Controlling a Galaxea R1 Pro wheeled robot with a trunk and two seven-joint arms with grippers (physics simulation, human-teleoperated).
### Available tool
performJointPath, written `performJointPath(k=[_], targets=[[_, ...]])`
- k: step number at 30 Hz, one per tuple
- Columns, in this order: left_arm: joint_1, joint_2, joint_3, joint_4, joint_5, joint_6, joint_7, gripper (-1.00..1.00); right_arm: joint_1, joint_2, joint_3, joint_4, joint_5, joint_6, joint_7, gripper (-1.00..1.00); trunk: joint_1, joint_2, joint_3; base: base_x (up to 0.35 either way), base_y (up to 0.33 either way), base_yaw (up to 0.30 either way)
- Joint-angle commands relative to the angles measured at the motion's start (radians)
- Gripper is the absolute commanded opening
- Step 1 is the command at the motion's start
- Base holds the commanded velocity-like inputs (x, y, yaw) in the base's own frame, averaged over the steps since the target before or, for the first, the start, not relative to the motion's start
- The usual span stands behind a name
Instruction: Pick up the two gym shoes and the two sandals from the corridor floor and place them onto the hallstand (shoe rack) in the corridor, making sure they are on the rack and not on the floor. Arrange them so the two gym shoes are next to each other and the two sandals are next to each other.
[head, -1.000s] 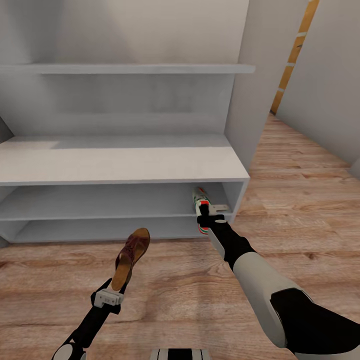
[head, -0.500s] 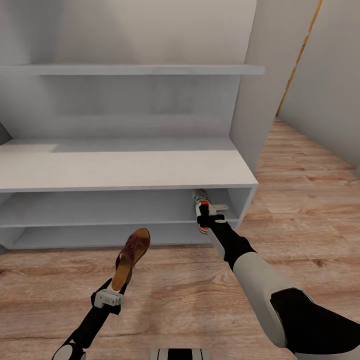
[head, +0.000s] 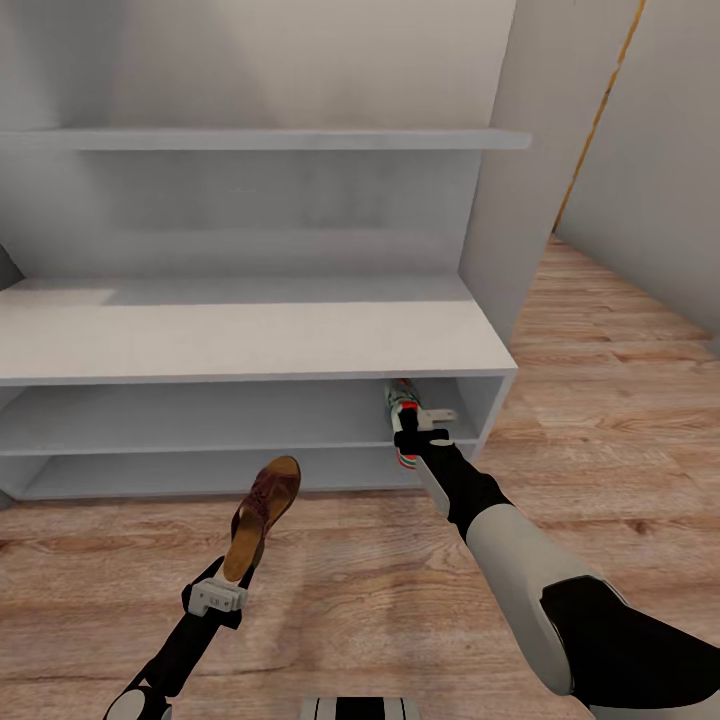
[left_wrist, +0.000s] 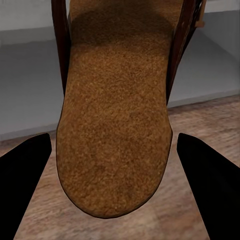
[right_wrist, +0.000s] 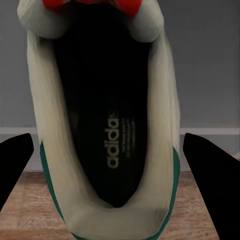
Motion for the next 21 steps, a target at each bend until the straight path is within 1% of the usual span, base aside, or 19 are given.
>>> performJointPath(k=[1,11,21], targets=[[0.0,0.0,0.0,0.0,0.0,0.0,0.0,-1.0,0.0,0.0,0.0,0.0,0.0,0.0,0.0,-1.0,0.0,0.0,0.0,0.003,0.001,0.0],[0.006,0.001,0.0,-0.006,0.0,0.0,0.0,-1.0,0.0,0.0,0.0,-0.001,0.0,0.0,0.0,-1.0,0.0,0.0,0.0,0.001,0.0,0.0],[0.04,0.003,0.003,-0.052,0.0,0.001,0.0,-1.0,0.0,0.0,0.0,-0.001,0.0,0.0,0.0,-1.0,0.0,0.0,0.0,0.0,0.0,0.0]])
